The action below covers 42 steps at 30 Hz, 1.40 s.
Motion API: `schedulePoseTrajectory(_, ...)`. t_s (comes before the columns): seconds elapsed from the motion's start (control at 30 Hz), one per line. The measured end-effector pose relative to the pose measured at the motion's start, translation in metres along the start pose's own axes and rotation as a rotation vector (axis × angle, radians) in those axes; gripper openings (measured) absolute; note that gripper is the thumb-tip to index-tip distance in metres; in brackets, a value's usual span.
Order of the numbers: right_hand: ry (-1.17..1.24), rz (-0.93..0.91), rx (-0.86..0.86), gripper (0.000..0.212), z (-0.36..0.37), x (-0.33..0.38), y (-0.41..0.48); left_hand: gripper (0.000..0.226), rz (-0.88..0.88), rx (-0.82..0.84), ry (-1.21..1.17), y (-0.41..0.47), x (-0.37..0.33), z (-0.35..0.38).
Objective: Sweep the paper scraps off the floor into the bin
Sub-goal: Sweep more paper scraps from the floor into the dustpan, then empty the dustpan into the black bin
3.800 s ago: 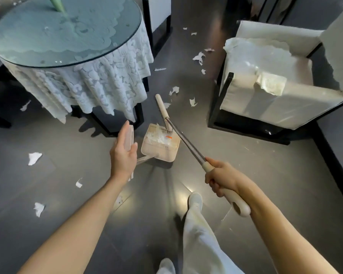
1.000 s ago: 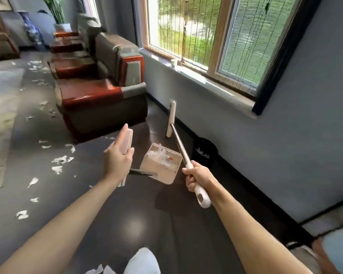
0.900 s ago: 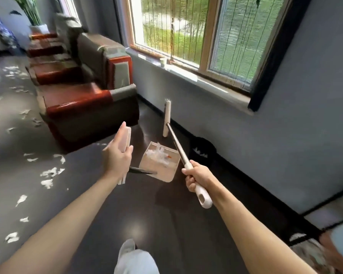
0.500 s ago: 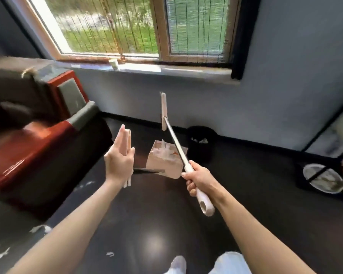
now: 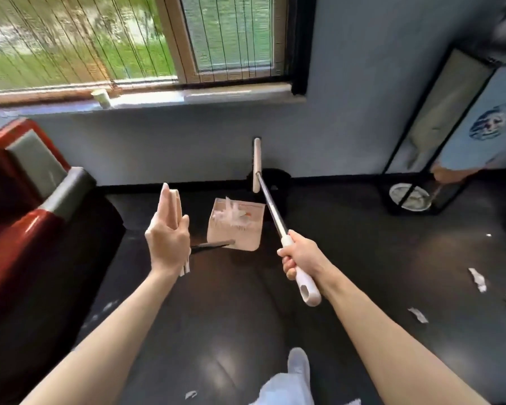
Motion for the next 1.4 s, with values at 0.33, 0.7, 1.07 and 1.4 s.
schedulePoseTrajectory(0.33, 0.123, -0.068, -0.163, 0.066, 0.062, 0.015, -0.041, 0.074, 0.239, 0.191, 0.147, 0.059, -0.038, -0.030)
schedulePoseTrajectory(0.7, 0.249, -0.132, -0.298, 0.070, 0.118, 0.092, 0.034, 0.071, 0.636, 0.500, 0.184, 0.182, -0.033, -0.011)
schedulePoseTrajectory(1.07, 0.471, -0.135, -0.396, 0.071, 0.129, 0.134, 0.077, 0.087, 0.781, 0.982, 0.444, 0.258, 0.009, 0.080)
schedulePoseTrajectory(1.4, 0.510, -0.112, -0.487, 0.070, 0.077, 0.150, 0.095, 0.070, 1.039, 1.400, 0.472, 0.211, 0.072, 0.138)
Point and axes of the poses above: each hand's wrist, its own y-axis towards the middle knuckle, its own z-axis out of the palm, x = y × z, the point moved 9 cm from there along y, towards the middle knuckle, and after that the axes turned 13 degrees about -y, right-handed, at the moved point
